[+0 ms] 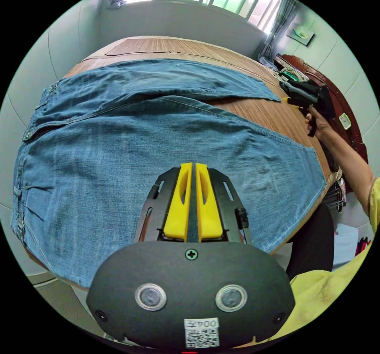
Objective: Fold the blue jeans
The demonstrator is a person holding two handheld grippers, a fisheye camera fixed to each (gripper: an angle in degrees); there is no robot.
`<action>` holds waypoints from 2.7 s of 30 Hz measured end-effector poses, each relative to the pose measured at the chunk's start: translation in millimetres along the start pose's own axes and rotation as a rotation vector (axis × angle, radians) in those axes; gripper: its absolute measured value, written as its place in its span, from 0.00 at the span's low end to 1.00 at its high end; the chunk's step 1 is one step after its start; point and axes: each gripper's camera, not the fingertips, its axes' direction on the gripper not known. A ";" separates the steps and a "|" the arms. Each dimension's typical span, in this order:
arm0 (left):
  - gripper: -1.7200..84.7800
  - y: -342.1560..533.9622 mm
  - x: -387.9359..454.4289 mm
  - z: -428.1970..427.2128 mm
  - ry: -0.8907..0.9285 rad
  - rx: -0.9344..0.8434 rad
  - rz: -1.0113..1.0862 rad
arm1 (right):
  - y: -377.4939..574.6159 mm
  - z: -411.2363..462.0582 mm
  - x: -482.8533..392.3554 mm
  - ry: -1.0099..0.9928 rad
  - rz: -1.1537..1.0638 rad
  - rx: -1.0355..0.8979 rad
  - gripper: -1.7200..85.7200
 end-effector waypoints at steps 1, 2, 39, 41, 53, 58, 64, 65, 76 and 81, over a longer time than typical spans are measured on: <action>0.03 0.7 4.6 -1.2 -0.030 0.004 0.015 | -17.5 12.0 0.0 0.021 -0.016 -0.007 0.17; 0.03 1.2 8.5 -2.1 -0.055 0.007 0.028 | -33.8 24.8 -0.1 0.036 -0.028 -0.019 0.18; 0.03 -21.1 -14.0 -44.8 0.095 0.013 -0.048 | 208.3 77.3 -234.9 -0.133 -0.529 -0.047 0.22; 0.04 -23.3 -12.1 -47.9 0.095 0.016 -0.049 | 211.1 81.8 -229.3 -0.157 -0.517 -0.049 0.22; 0.18 -51.5 -46.0 -106.6 0.137 0.128 -0.021 | 232.0 98.1 -222.8 -0.134 -0.526 -0.020 0.22; 0.17 -94.7 -122.3 -146.3 -0.026 0.203 -0.137 | 236.1 103.8 -217.4 -0.140 -0.522 -0.017 0.22; 0.16 -149.1 -170.0 -123.2 -0.103 0.060 -0.202 | 240.0 110.1 -210.9 -0.144 -0.520 -0.014 0.22; 0.16 -154.4 -175.6 -114.9 -0.095 0.035 -0.224 | 240.5 111.2 -209.7 -0.144 -0.519 -0.013 0.22; 0.12 -184.3 -125.8 -123.3 -0.218 0.082 -0.078 | 243.4 119.4 -199.7 -0.147 -0.517 -0.011 0.22; 0.13 -230.5 -53.4 -93.3 -0.333 0.000 0.125 | 243.6 122.2 -195.7 -0.149 -0.515 -0.012 0.22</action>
